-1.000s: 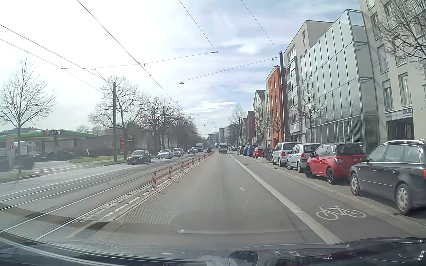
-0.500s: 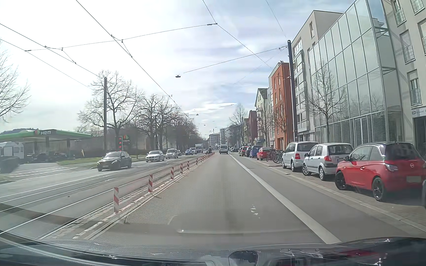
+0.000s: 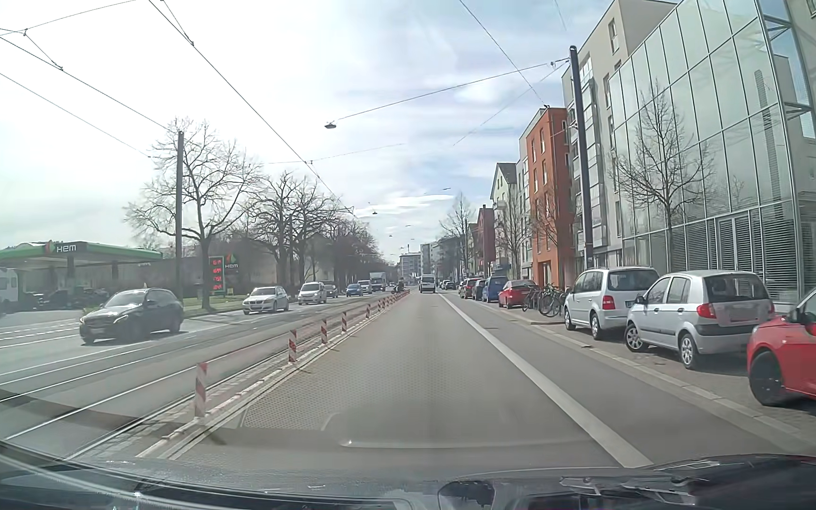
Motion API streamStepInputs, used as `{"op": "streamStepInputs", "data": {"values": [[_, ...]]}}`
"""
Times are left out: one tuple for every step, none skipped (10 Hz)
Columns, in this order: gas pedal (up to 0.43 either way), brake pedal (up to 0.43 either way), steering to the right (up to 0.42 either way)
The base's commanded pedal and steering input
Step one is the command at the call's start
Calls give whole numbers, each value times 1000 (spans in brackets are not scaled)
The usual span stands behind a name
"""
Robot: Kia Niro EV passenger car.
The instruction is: Follow the waypoints while adhering to traffic rules and regulations
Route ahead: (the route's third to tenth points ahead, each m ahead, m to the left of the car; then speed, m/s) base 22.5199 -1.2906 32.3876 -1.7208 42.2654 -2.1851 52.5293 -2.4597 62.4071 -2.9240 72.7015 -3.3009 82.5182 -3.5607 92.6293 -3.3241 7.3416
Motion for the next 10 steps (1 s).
{"op": "streamStepInputs", "data": {"values": [[87, 0, 1], [87, 0, 3], [87, 0, 3], [87, 0, 3], [87, 0, 3], [87, 0, 3], [87, 0, 3], [87, 0, 3], [87, 0, 3], [87, 0, 3]]}}
